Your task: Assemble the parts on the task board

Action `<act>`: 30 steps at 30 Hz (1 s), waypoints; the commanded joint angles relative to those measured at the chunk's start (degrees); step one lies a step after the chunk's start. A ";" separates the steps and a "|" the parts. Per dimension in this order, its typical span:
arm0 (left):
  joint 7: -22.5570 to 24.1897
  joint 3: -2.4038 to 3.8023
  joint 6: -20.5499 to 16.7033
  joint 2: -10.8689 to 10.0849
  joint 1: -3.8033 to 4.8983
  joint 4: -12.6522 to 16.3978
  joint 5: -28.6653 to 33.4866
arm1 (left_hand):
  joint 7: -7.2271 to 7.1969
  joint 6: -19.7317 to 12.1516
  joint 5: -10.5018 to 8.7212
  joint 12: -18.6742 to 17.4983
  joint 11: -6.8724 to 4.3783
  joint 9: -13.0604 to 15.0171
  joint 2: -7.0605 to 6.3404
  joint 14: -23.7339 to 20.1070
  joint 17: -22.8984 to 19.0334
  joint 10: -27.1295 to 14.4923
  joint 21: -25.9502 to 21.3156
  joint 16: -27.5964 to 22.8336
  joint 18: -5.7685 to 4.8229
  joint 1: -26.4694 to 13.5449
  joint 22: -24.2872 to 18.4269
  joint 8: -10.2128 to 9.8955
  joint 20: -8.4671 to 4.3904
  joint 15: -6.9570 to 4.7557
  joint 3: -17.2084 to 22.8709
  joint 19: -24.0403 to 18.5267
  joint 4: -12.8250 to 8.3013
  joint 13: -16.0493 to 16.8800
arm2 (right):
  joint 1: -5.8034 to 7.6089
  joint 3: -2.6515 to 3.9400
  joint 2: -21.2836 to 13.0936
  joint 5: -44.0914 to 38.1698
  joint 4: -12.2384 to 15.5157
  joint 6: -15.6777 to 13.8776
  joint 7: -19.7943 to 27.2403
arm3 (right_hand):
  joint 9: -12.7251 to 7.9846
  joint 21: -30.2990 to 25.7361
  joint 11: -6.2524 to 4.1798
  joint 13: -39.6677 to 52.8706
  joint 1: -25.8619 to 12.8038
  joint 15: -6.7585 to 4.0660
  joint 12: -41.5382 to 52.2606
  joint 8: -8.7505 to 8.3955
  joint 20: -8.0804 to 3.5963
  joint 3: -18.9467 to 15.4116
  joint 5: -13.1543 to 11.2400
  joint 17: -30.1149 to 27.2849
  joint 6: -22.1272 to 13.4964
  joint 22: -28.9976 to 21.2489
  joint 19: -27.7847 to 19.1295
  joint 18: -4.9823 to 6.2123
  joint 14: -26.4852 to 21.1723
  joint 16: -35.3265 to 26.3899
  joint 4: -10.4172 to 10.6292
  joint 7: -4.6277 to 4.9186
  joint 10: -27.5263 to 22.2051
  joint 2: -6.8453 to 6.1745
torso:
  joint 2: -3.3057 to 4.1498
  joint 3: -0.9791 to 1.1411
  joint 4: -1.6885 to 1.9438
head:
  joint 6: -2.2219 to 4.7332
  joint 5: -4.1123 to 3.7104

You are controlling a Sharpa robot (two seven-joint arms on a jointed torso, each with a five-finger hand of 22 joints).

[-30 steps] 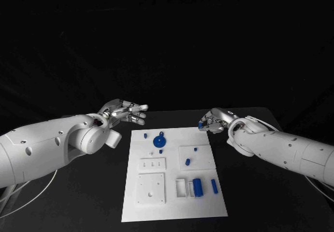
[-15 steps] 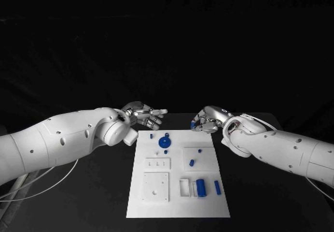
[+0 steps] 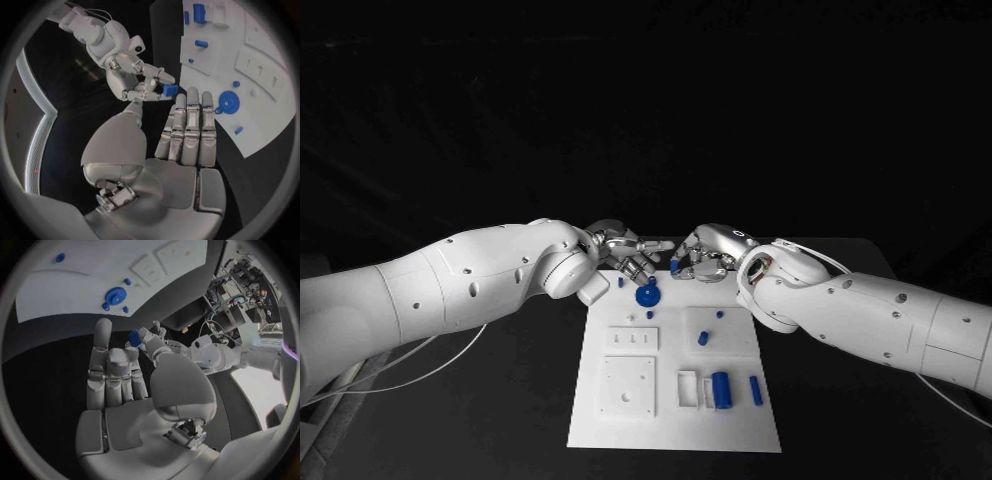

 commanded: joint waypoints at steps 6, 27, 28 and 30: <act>-4.90 -0.27 5.48 1.21 0.06 -0.31 -3.30 | 0.14 -0.34 -0.20 -0.05 -0.05 -0.03 2.47 -0.61 -0.36 -0.83 -0.84 -0.40 -0.32 0.46 0.08 0.01 0.62 0.11 -1.12 -0.02 -2.26 -0.03 | -0.02 0.01 0.80 -1.81 0.98 0.76 -1.59 | 0.06 -0.11 -0.13 -0.03 -0.27 -0.10 0.02 0.16 0.04 0.41 0.30 0.01 -0.18 -0.09 0.52 0.09 0.25 0.12 0.14 0.04 0.22 -0.53 | 0.18 0.02 -0.09 | 0.02 0.11; -4.32 -0.36 6.73 1.65 0.04 0.11 -1.81 | -0.68 2.00 -0.07 0.02 -0.63 0.03 11.80 -0.96 -0.20 -0.34 -1.37 0.10 -0.18 4.08 0.45 0.17 0.72 0.01 -3.86 0.06 -12.00 0.01 | -0.10 0.01 1.85 -2.10 1.38 2.00 -1.67 | 0.08 -0.18 -0.12 -0.11 -0.33 -0.09 -0.07 0.17 0.06 0.48 0.41 -0.05 -0.20 -0.21 0.55 0.09 0.25 0.06 0.40 0.03 0.17 -0.68 | 0.15 -0.04 -0.03 | 0.07 -0.55; -4.16 -0.36 6.61 1.62 0.04 0.18 -1.65 | -0.83 2.41 -0.08 0.02 -0.77 0.04 12.22 -0.95 -0.19 -0.11 -1.37 0.13 -0.19 4.60 0.46 0.19 0.70 -0.03 -3.62 0.06 -12.30 0.01 | -0.11 0.01 1.88 -2.11 1.37 2.12 -1.68 | 0.08 -0.18 -0.12 -0.11 -0.33 -0.09 -0.07 0.17 0.06 0.48 0.41 -0.05 -0.20 -0.21 0.55 0.09 0.25 0.06 0.40 0.03 0.17 -0.68 | 0.16 -0.04 -0.03 | 0.09 -0.55; -3.83 -0.36 6.40 1.56 0.04 0.30 -1.42 | -1.09 3.02 -0.07 -0.03 -0.97 0.01 12.97 -1.00 -0.18 0.22 -1.36 0.14 -0.22 5.38 0.48 0.12 0.65 -0.08 -3.27 0.04 -12.69 -0.02 | -0.13 0.01 1.92 -2.13 1.33 2.34 -1.71 | 0.08 -0.18 -0.12 -0.11 -0.33 -0.09 -0.07 0.17 0.06 0.48 0.41 -0.05 -0.20 -0.21 0.55 0.09 0.25 0.06 0.40 0.03 0.17 -0.68 | 0.16 -0.05 -0.03 | 0.11 -0.55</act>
